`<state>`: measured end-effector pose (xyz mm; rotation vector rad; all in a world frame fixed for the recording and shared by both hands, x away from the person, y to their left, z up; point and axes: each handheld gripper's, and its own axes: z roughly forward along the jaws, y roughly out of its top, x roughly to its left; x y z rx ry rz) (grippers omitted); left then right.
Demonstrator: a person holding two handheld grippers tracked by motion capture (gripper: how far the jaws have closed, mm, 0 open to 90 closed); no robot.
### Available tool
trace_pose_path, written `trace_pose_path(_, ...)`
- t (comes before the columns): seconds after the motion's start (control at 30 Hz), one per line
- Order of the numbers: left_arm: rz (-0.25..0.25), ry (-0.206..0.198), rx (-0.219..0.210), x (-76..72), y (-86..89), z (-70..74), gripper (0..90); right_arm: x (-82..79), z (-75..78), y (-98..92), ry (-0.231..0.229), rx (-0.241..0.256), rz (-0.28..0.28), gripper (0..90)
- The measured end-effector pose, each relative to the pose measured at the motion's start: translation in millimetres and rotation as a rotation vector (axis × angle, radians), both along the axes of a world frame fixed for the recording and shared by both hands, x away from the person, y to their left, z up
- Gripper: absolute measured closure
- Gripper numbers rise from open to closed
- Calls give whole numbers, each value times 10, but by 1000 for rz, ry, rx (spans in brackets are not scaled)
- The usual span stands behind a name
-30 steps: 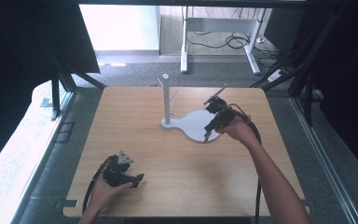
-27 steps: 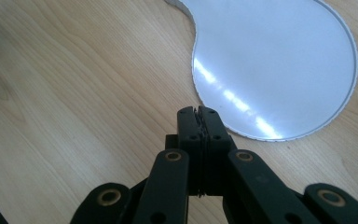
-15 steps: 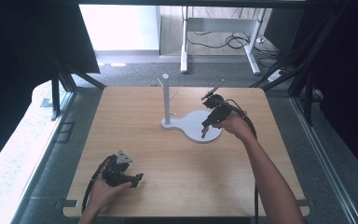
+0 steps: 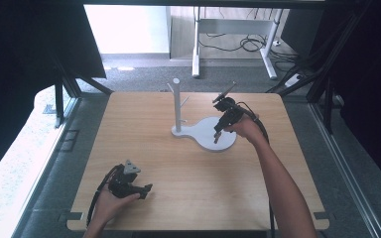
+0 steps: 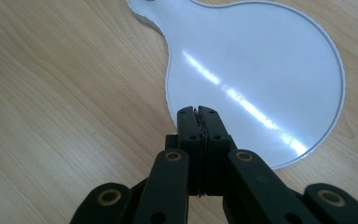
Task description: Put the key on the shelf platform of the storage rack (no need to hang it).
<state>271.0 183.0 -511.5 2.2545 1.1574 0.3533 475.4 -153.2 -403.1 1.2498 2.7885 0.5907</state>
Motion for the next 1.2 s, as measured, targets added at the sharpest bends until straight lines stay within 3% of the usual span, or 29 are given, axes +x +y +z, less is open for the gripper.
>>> trace_pose_path(0.73, -6, 0, 5, 5, 18, 1, 203, 317, -145, 60, 24, -36, -37, 896)
trace_pose_path(1.0, -1, -1, -2, 6, 34, 4, 203, 411, -193, 35, 18, -5, -75, 895)
trace_pose_path(1.2, 2, 2, 1, 5, 31, -2, 203, 478, -261, 31, 12, -14, -97, 895)
